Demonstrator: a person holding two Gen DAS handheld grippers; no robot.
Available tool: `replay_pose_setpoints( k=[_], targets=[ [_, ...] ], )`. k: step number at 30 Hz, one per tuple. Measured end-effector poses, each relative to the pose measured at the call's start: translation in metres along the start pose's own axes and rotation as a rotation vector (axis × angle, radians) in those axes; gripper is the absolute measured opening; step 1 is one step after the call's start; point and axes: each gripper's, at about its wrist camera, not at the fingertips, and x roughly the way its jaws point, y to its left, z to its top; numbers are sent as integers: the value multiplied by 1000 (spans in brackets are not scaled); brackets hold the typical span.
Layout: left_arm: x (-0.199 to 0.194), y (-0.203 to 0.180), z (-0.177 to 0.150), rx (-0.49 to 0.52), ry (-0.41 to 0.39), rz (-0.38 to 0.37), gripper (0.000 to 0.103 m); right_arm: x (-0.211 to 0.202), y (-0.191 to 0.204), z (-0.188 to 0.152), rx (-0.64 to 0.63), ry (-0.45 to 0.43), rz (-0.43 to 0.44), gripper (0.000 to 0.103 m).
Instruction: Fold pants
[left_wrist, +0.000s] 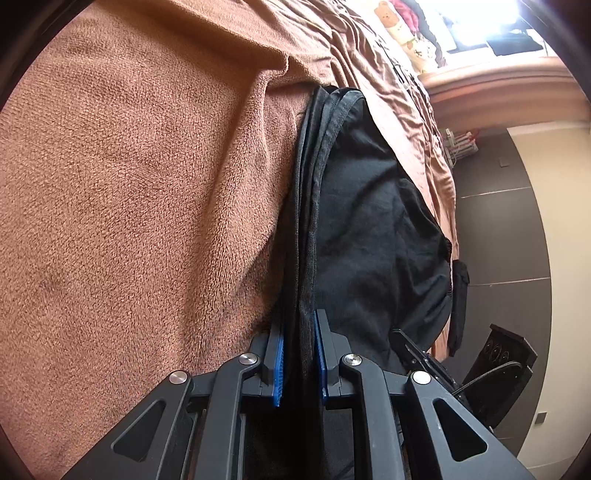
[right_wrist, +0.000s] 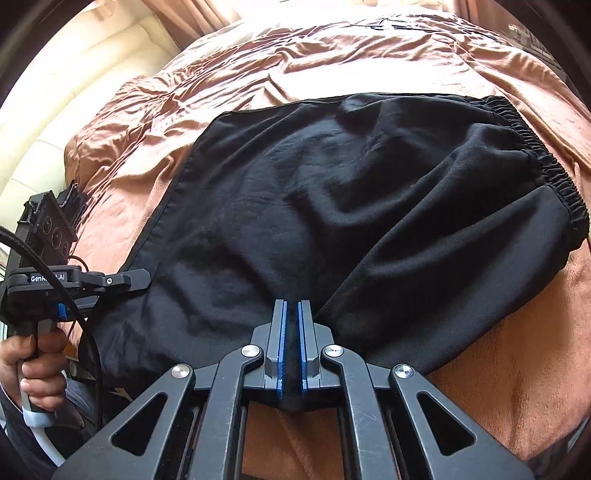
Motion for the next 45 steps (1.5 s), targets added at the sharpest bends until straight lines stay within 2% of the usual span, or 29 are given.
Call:
replay_pose_setpoints(
  k=[10, 16, 22, 24, 29, 30, 31, 34, 35, 45],
  targets=[
    [-24, -28, 2, 13, -40, -42, 8, -8, -5, -6, 10, 15, 31, 1],
    [-36, -59, 2, 41, -66, -49, 8, -19, -10, -5, 25, 21, 78, 1],
    [-42, -93, 5, 73, -77, -55, 8, -54, -21, -2, 43, -49, 123, 1],
    [-41, -105, 7, 87, -78, -51, 8, -69, -26, -2, 48, -79, 132, 5],
    [-36, -138, 10, 127, -74, -53, 8, -99, -48, -4, 76, -135, 126, 6],
    [-34, -144, 10, 135, -71, -54, 8, -104, -53, -5, 84, -144, 124, 7],
    [-32, -150, 10, 144, -69, -52, 8, -109, -58, -7, 95, -153, 125, 13],
    [-23, -169, 11, 168, -61, -36, 8, -124, -68, -12, 119, -186, 135, 37],
    [-18, -174, 12, 175, -58, -29, 8, -128, -74, -13, 129, -200, 133, 43],
    [32, -228, 11, 238, 9, 4, 8, -165, -125, -34, 235, -268, 148, 43]
  ],
)
